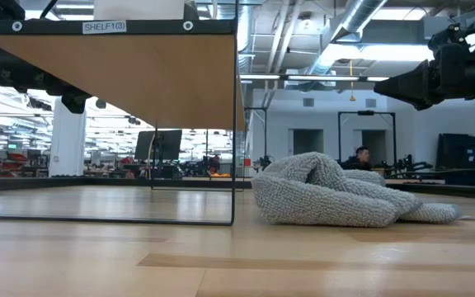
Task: Stack small to large cups/mugs on shelf
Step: Return to Home Position
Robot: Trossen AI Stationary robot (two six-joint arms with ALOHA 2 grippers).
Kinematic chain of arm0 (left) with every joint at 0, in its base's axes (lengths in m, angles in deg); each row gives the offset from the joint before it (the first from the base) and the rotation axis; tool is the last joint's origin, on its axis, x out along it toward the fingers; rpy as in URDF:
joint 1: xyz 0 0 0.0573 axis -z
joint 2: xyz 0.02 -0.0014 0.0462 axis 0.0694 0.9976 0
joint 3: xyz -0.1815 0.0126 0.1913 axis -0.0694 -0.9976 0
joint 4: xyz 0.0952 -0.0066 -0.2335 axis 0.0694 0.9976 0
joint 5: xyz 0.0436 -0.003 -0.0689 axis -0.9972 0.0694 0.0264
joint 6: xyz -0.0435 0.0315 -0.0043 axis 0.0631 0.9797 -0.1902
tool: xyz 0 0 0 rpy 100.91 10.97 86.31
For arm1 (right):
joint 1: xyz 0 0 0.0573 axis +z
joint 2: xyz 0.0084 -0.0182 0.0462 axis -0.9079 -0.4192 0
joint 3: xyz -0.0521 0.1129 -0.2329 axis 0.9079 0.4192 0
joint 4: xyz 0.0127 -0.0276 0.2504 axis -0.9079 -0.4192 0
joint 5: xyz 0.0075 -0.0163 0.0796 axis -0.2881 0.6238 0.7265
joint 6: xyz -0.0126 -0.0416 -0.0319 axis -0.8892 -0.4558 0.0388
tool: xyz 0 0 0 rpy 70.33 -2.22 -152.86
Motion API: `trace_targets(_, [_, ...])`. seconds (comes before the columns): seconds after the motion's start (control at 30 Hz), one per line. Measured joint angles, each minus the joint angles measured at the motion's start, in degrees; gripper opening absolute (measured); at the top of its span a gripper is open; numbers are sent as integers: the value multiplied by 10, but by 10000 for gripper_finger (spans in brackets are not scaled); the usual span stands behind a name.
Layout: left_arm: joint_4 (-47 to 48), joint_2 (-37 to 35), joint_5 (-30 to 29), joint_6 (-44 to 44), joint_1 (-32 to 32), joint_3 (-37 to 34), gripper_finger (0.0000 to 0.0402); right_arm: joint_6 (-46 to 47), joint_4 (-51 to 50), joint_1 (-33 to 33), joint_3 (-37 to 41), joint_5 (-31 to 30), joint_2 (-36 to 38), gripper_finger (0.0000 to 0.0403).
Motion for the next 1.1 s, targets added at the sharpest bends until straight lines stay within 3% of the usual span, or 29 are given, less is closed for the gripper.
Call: trace_targets(1.1, [-1, 0, -2, 6, 0, 0, 119, 0, 0, 0, 0, 0, 0, 127])
